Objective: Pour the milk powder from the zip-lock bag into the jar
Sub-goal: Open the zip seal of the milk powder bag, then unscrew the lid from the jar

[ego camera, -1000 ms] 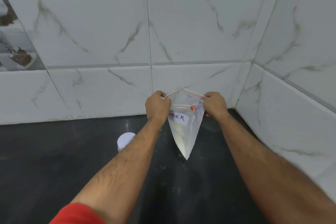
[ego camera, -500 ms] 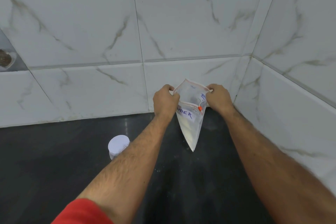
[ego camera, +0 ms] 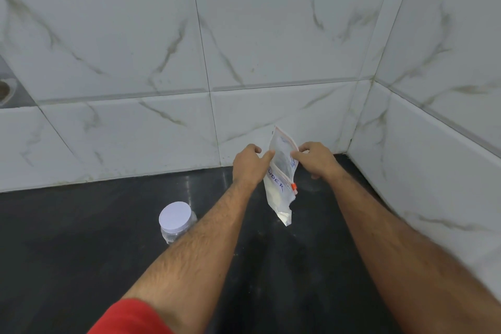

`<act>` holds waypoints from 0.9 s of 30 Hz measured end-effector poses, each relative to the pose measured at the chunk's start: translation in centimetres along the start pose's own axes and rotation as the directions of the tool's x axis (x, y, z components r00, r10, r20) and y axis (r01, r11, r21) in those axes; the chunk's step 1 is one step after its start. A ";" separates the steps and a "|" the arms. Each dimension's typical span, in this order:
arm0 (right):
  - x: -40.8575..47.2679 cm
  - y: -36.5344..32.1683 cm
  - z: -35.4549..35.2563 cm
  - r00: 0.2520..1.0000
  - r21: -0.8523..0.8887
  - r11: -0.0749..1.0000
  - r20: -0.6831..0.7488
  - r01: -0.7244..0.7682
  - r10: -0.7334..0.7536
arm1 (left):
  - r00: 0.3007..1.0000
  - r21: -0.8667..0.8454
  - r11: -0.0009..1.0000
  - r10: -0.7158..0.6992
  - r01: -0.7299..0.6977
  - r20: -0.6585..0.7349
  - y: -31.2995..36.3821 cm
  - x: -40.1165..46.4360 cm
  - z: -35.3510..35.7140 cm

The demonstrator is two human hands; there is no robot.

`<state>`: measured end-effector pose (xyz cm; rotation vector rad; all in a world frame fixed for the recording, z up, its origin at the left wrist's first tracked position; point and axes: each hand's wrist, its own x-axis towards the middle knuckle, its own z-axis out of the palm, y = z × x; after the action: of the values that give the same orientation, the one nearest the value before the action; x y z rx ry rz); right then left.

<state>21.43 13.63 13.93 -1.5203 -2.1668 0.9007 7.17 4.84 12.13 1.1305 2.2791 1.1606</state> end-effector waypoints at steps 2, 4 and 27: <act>-0.2 -0.2 0.1 1.000 0.009 1.000 0.009 0.006 -0.006 | 1.000 -0.002 1.000 -0.004 0.004 0.006 0.0 0.0 0.0; -0.8 -0.5 0.1 1.000 0.013 1.000 0.002 0.025 -0.025 | 1.000 -0.022 1.000 0.000 0.000 0.012 -0.2 0.1 -0.2; -6.7 -9.6 13.4 0.957 0.195 0.939 0.009 0.283 -0.291 | 0.990 0.046 0.993 -0.102 0.107 -0.101 -16.0 -4.2 -15.9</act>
<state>9.01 1.27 10.96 -1.0700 -2.1809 1.0082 -7.82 -12.27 8.87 0.9788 2.4237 1.1474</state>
